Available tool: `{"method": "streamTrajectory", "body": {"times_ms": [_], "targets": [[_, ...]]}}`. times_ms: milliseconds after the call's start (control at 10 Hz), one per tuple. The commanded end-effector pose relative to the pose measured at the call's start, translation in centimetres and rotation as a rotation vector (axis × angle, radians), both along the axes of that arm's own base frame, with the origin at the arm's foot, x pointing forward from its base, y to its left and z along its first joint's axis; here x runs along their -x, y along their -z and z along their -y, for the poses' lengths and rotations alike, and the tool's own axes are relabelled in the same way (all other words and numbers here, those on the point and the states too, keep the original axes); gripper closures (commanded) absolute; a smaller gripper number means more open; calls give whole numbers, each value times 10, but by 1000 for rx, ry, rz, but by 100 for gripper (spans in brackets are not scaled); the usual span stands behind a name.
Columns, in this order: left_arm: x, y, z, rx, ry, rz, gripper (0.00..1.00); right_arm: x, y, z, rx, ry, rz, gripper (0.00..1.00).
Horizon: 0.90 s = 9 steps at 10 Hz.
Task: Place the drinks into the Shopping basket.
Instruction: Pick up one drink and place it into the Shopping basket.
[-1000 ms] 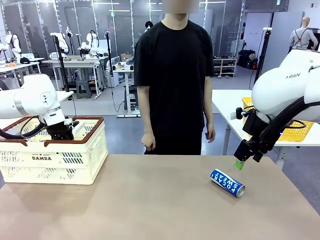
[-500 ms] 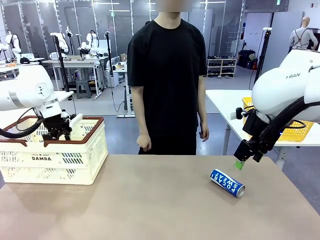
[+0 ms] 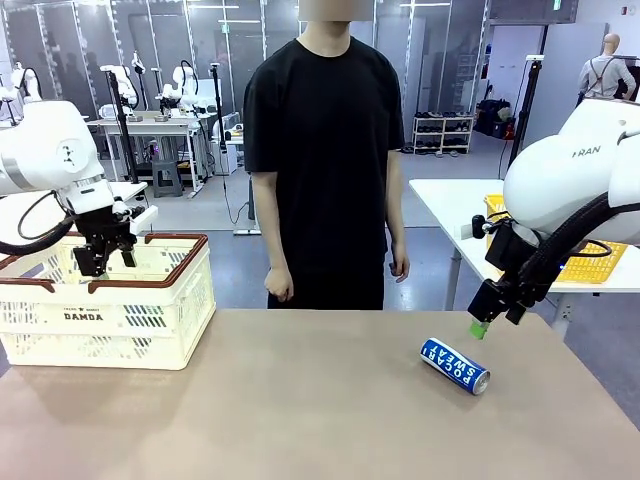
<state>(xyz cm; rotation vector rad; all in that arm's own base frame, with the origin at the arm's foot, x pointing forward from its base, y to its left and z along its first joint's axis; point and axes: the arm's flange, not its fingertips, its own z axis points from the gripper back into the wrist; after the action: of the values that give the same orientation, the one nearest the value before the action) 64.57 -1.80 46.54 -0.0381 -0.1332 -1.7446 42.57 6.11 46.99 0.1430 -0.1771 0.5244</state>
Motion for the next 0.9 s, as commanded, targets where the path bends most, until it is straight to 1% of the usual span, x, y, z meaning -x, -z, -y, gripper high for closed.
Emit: {"method": "streamTrajectory", "body": {"times_ms": [0, 100, 800], "targets": [[3, -5, -4, -11, -7, -35, 0, 0, -1, 2, 9, -7, -2, 0], [0, 0, 0, 0, 0, 0, 0, 0, -1, 2, 9, -7, -2, 0], [0, 0, 0, 0, 0, 0, 0, 0, -1, 2, 9, -7, -2, 0]]}}
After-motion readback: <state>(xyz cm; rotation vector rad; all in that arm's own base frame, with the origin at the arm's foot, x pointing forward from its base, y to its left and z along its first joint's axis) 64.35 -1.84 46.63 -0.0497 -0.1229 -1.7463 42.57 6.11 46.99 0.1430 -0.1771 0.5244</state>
